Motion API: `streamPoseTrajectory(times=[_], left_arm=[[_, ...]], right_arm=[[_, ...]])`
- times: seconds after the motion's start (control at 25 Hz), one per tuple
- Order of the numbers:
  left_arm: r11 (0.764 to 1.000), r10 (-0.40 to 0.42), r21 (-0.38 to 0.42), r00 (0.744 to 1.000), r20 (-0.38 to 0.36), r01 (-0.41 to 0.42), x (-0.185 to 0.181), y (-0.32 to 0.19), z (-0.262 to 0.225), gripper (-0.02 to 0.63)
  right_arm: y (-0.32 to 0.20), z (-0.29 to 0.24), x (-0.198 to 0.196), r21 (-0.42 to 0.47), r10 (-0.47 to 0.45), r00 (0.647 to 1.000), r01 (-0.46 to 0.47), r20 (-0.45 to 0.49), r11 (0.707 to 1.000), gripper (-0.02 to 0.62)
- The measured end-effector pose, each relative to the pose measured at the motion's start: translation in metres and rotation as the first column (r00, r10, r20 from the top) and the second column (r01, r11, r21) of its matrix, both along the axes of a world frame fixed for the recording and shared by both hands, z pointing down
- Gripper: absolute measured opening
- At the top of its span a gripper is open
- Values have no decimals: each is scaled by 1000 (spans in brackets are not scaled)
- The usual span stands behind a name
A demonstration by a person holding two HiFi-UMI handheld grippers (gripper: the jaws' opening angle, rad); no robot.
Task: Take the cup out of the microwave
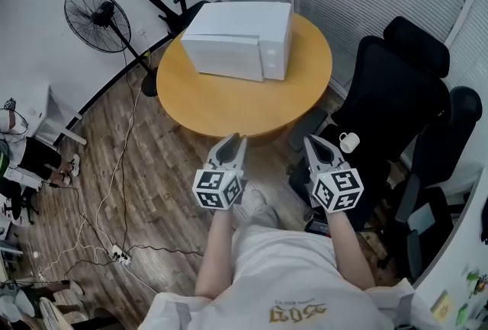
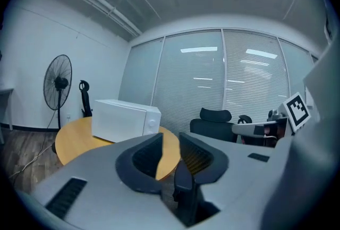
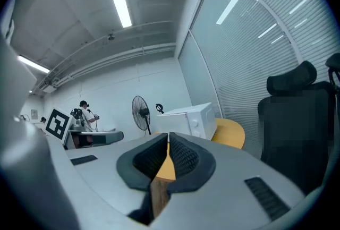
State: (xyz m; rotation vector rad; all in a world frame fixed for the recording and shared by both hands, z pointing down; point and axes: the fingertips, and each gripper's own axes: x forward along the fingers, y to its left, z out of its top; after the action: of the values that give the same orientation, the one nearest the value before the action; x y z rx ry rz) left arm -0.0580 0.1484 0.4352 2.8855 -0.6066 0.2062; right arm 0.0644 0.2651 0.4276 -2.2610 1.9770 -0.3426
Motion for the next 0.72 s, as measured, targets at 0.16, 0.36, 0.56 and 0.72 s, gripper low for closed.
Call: streamPoseTrajectory(times=[0.16, 0.36, 0.56, 0.72], left_arm=[[999, 30, 22, 999, 41, -30, -3, 0, 7, 284], [994, 60, 84, 991, 116, -70, -4, -11, 15, 310], [992, 87, 77, 988, 128, -98, 3, -50, 26, 296], [992, 96, 67, 990, 99, -103, 25, -89, 30, 288]], right_arm=[[-12, 6, -7, -11, -35, 998, 35, 43, 999, 223], [-30, 16, -9, -35, -34, 998, 36, 60, 999, 224], [-58, 29, -6, -62, 2, 997, 3, 82, 998, 222], [-85, 32, 12, -83, 54, 996, -48, 75, 995, 221]])
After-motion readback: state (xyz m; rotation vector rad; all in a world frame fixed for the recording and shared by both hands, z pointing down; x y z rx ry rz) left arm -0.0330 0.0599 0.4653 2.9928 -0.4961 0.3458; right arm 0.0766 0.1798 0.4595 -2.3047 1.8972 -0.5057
